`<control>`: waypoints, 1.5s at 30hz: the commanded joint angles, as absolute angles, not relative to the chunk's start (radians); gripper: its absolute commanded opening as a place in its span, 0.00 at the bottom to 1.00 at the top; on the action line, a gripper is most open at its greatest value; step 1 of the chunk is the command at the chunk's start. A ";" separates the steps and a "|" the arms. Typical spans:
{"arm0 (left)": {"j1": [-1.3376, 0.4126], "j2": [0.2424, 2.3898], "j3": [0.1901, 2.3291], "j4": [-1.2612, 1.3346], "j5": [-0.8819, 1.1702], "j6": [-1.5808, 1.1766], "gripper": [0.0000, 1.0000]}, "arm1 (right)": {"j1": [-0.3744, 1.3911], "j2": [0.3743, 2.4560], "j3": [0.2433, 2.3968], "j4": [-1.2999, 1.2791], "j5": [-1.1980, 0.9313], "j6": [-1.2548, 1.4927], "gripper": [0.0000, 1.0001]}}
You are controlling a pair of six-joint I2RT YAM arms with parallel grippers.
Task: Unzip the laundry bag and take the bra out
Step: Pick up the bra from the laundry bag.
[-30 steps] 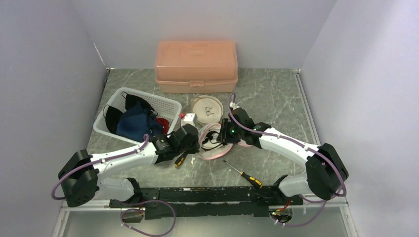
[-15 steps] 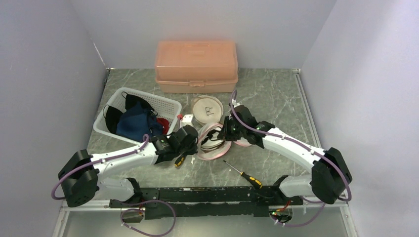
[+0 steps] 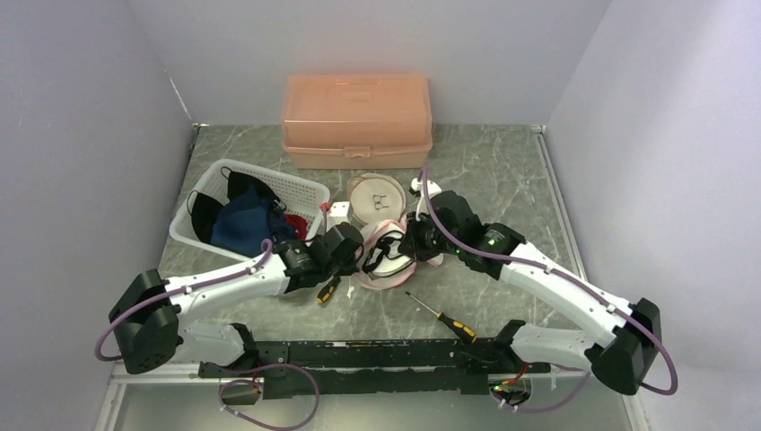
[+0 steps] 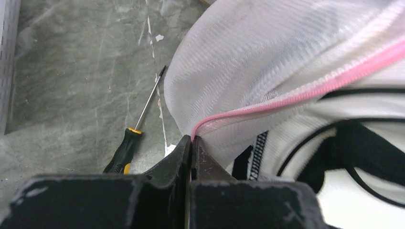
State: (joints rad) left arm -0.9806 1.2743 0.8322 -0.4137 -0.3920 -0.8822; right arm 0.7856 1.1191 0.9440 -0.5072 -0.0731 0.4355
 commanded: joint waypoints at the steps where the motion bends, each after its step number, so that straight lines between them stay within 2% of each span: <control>1: -0.981 1.289 0.878 -0.435 -0.427 -0.900 0.03 | 0.816 1.055 1.020 -0.540 -0.011 0.336 0.00; 13: -0.981 1.270 0.870 -0.434 -0.417 -0.911 0.03 | 0.816 0.914 1.043 -0.485 -0.049 0.287 0.00; 19: -0.981 1.260 0.875 -0.430 -0.407 -0.916 0.03 | 0.817 0.882 1.025 -0.467 -0.133 0.241 0.00; 25: -0.980 1.218 0.891 -0.456 -0.406 -0.929 0.05 | 0.816 0.824 0.991 -0.426 -0.049 0.282 0.00; 28: -0.981 1.156 0.894 -0.480 -0.403 -0.929 0.17 | 0.811 0.787 0.977 -0.394 0.018 0.312 0.00; 33: -0.980 0.996 0.902 -0.559 -0.433 -0.913 0.64 | 0.778 0.756 0.938 -0.319 0.068 0.364 0.00; 37: -0.979 0.838 0.868 -0.536 -0.465 -0.829 0.88 | 0.725 0.757 0.894 -0.220 0.009 0.421 0.00; 39: -0.971 0.756 0.833 -0.445 -0.415 -0.742 0.93 | 0.675 0.767 0.871 -0.158 -0.097 0.458 0.00; 45: -0.882 0.648 0.815 -0.245 -0.108 -0.603 0.93 | 0.520 0.762 0.780 0.121 -0.486 0.611 0.00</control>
State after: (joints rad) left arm -0.9321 0.6605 0.8162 -0.4042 -0.3225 -0.7235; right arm 0.5808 0.7826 0.8200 -0.1665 -0.1997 0.4866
